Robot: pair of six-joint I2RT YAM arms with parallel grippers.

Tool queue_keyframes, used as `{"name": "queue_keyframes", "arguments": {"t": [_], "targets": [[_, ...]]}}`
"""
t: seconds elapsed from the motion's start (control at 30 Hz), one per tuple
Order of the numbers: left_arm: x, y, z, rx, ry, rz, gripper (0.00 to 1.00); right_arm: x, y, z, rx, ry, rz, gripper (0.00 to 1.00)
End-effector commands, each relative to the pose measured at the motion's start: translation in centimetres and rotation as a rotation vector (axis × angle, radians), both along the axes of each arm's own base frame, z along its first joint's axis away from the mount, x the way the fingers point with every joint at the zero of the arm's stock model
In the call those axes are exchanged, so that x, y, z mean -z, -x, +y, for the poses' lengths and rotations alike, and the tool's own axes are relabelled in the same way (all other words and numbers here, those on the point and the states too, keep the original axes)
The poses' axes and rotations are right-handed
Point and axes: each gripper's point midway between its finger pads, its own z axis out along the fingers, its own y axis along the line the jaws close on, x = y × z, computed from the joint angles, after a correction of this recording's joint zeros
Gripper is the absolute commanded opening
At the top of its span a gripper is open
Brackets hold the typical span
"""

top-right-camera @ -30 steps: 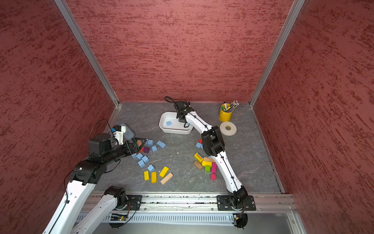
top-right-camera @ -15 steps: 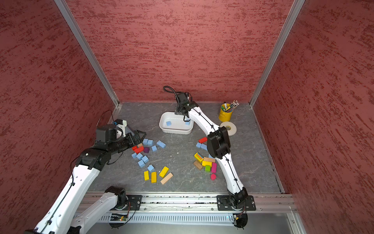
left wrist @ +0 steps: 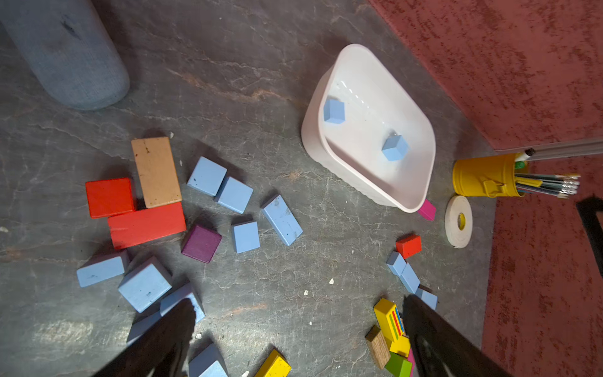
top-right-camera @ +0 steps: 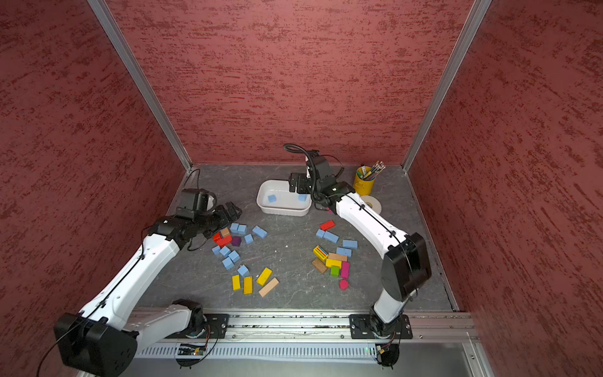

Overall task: Pick out the blue building blocks
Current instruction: Pick up the building block from the center of the board.

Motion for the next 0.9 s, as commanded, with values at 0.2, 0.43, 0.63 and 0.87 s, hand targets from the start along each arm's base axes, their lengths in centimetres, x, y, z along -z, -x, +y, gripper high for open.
{"name": "queue_keyframes", "arguments": {"t": [0.2, 0.43, 0.63, 0.87], "targets": [[2.8, -1.9, -1.8, -0.071, -0.101, 0.099, 1.00, -0.7, 4.5, -1.3, -0.075, -0.077, -0.086, 0.99], [5.4, -3.0, -2.0, 0.003, -0.229, 0.158, 0.94, 0.3, 5.7, -2.1, -0.065, -0.070, -0.066, 0.99], [8.3, -3.2, -2.4, 0.085, -0.297, 0.236, 0.89, 1.0, 6.0, -2.7, -0.045, -0.051, -0.047, 0.99], [10.9, -3.6, -2.2, 0.158, -0.378, 0.317, 0.77, 1.3, 6.1, -3.0, -0.033, -0.042, -0.032, 0.99]]}}
